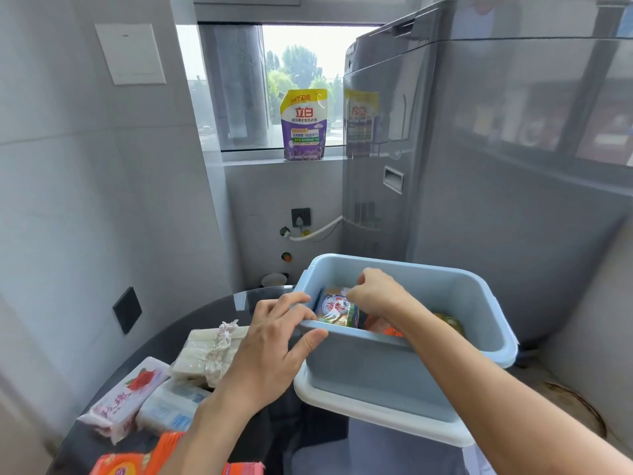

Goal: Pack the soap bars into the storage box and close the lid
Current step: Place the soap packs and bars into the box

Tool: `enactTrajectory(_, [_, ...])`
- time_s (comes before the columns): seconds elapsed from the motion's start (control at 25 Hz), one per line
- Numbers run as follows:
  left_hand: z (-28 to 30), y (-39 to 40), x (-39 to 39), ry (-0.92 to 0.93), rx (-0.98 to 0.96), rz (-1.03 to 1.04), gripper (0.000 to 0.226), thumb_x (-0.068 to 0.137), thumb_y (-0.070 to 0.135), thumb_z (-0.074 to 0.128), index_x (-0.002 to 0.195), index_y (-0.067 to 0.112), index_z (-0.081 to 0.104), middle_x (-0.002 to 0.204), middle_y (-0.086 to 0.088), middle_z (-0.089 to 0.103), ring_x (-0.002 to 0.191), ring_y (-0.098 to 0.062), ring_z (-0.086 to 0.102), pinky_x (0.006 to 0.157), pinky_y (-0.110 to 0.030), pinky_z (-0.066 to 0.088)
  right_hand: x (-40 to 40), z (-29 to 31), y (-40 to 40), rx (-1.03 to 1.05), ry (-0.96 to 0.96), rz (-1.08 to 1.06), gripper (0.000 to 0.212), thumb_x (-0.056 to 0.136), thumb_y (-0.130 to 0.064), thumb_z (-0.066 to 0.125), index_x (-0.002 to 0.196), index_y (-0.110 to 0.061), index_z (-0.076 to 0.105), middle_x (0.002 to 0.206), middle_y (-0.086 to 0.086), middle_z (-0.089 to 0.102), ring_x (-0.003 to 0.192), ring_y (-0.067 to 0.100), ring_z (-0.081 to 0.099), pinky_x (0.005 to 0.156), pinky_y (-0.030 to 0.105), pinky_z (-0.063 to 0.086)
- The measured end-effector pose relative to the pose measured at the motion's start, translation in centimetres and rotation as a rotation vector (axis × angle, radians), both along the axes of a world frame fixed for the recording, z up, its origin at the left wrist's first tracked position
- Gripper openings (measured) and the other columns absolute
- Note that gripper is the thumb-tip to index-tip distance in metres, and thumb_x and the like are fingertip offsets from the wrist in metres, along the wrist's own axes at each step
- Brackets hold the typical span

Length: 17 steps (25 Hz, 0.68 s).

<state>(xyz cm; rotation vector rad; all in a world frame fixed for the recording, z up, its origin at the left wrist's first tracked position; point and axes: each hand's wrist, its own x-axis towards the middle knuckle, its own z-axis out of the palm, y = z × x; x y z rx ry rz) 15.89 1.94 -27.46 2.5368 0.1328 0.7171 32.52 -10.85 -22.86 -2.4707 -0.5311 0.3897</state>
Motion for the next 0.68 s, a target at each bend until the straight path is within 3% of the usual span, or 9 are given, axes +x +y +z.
enactTrajectory(0.24, [-0.2, -0.4, 0.1, -0.007, -0.046, 0.016, 0.041, 0.091, 0.061, 0.043, 0.112, 0.032, 0.063, 0.141, 0.026, 0.043, 0.124, -0.003, 0.032, 0.099, -0.024, 0.029, -3.1, 1.9, -4.1, 0.143, -0.323, -0.01, 0.02, 0.085, -0.017, 0.05, 0.093, -0.021, 0.067, 0.1, 0.003, 0.072, 0.088, 0.032, 0.065, 0.081, 0.038, 0.055])
enactTrajectory(0.32, [-0.1, -0.9, -0.5, -0.006, -0.106, -0.005, 0.034, 0.096, 0.045, 0.053, 0.128, 0.034, 0.058, 0.145, 0.024, 0.039, 0.133, -0.003, 0.031, 0.108, -0.025, 0.028, -6.3, 1.4, -4.8, 0.222, -0.503, 0.062, 0.016, 0.085, -0.019, 0.054, 0.091, -0.022, 0.068, 0.094, 0.0, 0.073, 0.085, 0.028, 0.064, 0.073, 0.036, 0.052])
enactTrajectory(0.4, [0.6, -1.5, -1.6, 0.035, -0.156, -0.03, 0.049, 0.096, 0.029, 0.059, 0.143, 0.034, 0.044, 0.152, 0.019, 0.037, 0.139, -0.006, 0.033, 0.112, -0.026, 0.027, -10.1, 0.5, -5.1, 0.297, -0.677, 0.174, 0.011, 0.085, -0.018, 0.058, 0.088, -0.019, 0.068, 0.089, -0.002, 0.072, 0.084, 0.025, 0.062, 0.068, 0.037, 0.05])
enactTrajectory(0.48, [1.1, -1.2, -3.5, 0.082, -0.184, 0.048, 0.056, 0.093, 0.025, 0.06, 0.146, 0.03, 0.041, 0.151, 0.01, 0.044, 0.136, -0.011, 0.041, 0.109, -0.028, 0.032, -13.5, -1.1, -5.1, 0.351, -0.759, 0.287, 0.008, 0.085, -0.015, 0.061, 0.085, -0.016, 0.069, 0.086, -0.003, 0.072, 0.086, 0.024, 0.061, 0.069, 0.037, 0.051])
enactTrajectory(0.6, [1.2, -0.1, -7.6, 0.182, -0.09, 0.325, 0.034, 0.088, 0.028, 0.061, 0.122, 0.025, 0.063, 0.117, 0.003, 0.066, 0.109, -0.02, 0.061, 0.088, -0.033, 0.048, -17.6, -4.0, -5.0, 0.241, -0.676, 0.488, 0.011, 0.087, -0.021, 0.058, 0.093, -0.018, 0.068, 0.09, -0.005, 0.071, 0.09, 0.023, 0.06, 0.07, 0.035, 0.05])
enactTrajectory(0.68, [0.5, 0.0, -10.6, 0.329, 0.003, 0.392, 0.017, 0.085, 0.035, 0.06, 0.097, 0.027, 0.069, 0.092, 0.005, 0.071, 0.092, -0.021, 0.067, 0.073, -0.032, 0.049, -19.6, -5.2, -5.1, 0.058, -0.448, 0.751, 0.021, 0.088, -0.038, 0.057, 0.104, -0.025, 0.064, 0.098, -0.007, 0.071, 0.092, 0.019, 0.063, 0.073, 0.035, 0.051])
